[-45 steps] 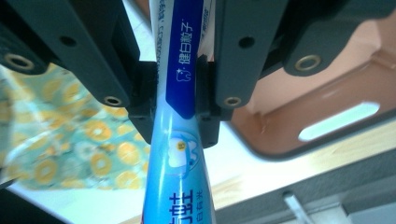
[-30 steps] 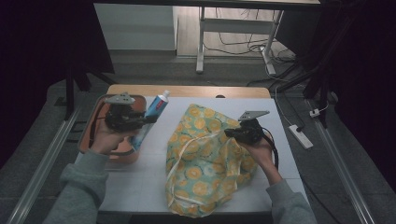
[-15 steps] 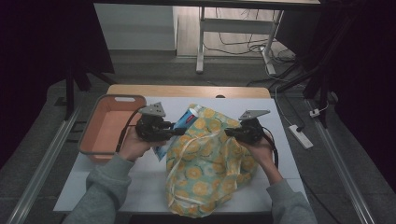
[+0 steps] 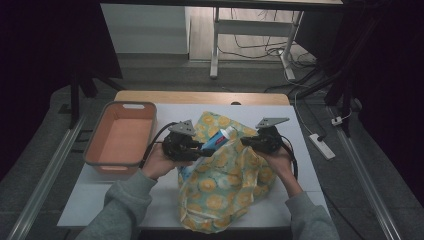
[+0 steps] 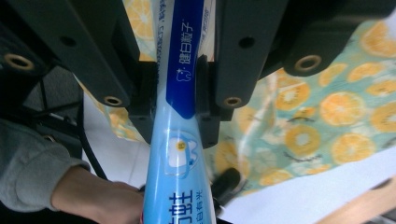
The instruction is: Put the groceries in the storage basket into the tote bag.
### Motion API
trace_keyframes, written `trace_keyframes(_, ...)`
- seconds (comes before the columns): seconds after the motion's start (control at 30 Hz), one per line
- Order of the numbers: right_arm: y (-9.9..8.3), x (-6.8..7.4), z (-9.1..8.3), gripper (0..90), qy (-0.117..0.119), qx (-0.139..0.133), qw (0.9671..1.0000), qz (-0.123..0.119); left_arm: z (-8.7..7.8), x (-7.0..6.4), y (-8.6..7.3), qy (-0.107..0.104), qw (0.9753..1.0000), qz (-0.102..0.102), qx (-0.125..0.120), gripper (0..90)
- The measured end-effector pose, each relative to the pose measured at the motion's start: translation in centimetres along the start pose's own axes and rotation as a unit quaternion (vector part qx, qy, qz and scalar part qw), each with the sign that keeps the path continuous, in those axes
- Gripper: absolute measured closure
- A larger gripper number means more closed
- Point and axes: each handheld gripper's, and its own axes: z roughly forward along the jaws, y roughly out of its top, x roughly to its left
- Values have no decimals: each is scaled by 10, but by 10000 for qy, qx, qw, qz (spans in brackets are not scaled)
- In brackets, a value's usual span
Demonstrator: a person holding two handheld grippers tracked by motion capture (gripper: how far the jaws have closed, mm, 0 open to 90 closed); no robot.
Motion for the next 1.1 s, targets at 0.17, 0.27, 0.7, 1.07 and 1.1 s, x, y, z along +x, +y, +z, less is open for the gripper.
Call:
trace_keyframes(0.17,0,-1,-1,887,8,-29,10000,8,19,-10,1,-133,9997,117,188,750)
trace_keyframes(0.27,0,-2,-2,886,13,-58,10000,25,31,-16,2,-222,9991,189,297,750)
trace_keyframes(0.7,1,-3,-5,887,140,-198,9996,152,62,-39,5,-431,9976,409,354,750)
trace_keyframes(1.07,1,-6,-11,887,113,-265,9994,188,79,-33,-10,-138,9954,462,824,750)
trace_keyframes(1.1,1,-7,-12,887,103,-279,9994,198,79,-31,-13,-74,9949,468,890,750)
